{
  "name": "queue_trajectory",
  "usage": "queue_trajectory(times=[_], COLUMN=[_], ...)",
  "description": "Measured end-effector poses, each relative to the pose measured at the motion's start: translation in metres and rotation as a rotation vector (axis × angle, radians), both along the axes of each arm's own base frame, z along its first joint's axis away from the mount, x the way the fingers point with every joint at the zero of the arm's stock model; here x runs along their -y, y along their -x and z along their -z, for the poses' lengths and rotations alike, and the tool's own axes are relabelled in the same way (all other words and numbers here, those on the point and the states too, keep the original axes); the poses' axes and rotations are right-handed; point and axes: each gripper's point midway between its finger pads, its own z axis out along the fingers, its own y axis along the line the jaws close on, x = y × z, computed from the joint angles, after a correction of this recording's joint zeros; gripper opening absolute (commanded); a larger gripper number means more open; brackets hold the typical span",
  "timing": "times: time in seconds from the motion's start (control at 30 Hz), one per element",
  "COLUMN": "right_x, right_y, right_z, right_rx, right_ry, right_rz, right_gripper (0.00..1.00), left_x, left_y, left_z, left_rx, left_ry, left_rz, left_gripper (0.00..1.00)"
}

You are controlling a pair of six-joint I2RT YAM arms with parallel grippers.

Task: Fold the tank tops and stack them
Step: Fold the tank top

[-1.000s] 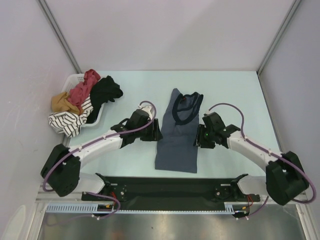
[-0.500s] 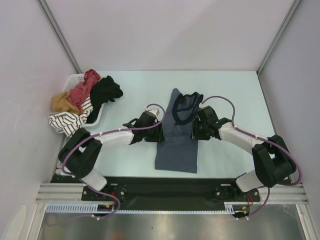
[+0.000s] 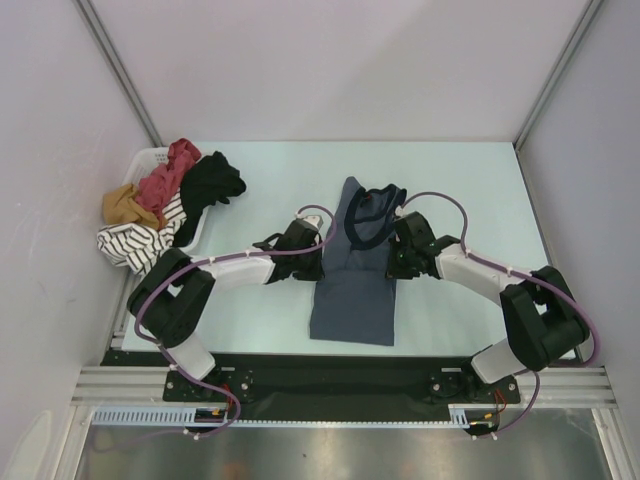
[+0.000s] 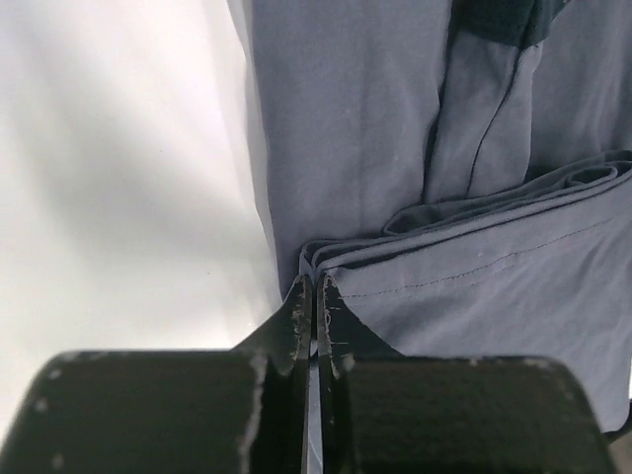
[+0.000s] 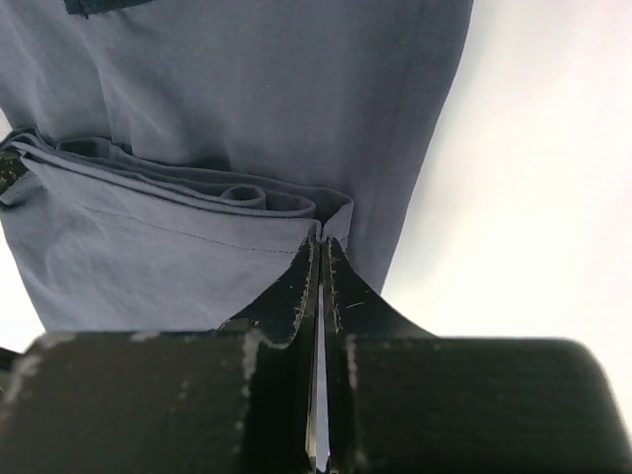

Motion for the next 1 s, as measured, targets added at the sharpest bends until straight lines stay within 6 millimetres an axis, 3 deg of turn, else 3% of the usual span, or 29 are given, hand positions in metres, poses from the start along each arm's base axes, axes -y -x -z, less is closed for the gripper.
queue_trajectory(times=[0.17, 0.43, 0.63, 0.83, 1.0], right_x=[-0.001, 0.001, 0.005, 0.011, 0.019], right_y=[0.001, 0.002, -0.002, -0.019, -0.024], right_z=[-0.011, -0.049, -0.054, -0.057, -0.044], right_rx=[0.021, 0.109, 0.110, 0.124, 0.098], right_ry=[-0.016, -0.061, -0.051, -0.022, 0.006], right_rz=[-0.003, -0.001, 0.009, 0.039, 0.064], right_gripper=[0.00, 0.00, 0.00, 0.00, 0.00], left_x=[-0.004, -0.003, 0.000, 0.009, 0.016], left_y=[0.000, -0.007, -0.013, -0.034, -0.047], left_z=[-0.004, -0.049, -0.059, -0.069, -0.060], left_rx=[0.009, 0.130, 0.148, 0.193, 0.188], left_ry=[-0.014, 0.027, 0.024, 0.009, -0.016], left_rz=[-0.004, 0.002, 0.004, -0.008, -0.010], left_gripper=[0.00, 0.00, 0.00, 0.00, 0.00])
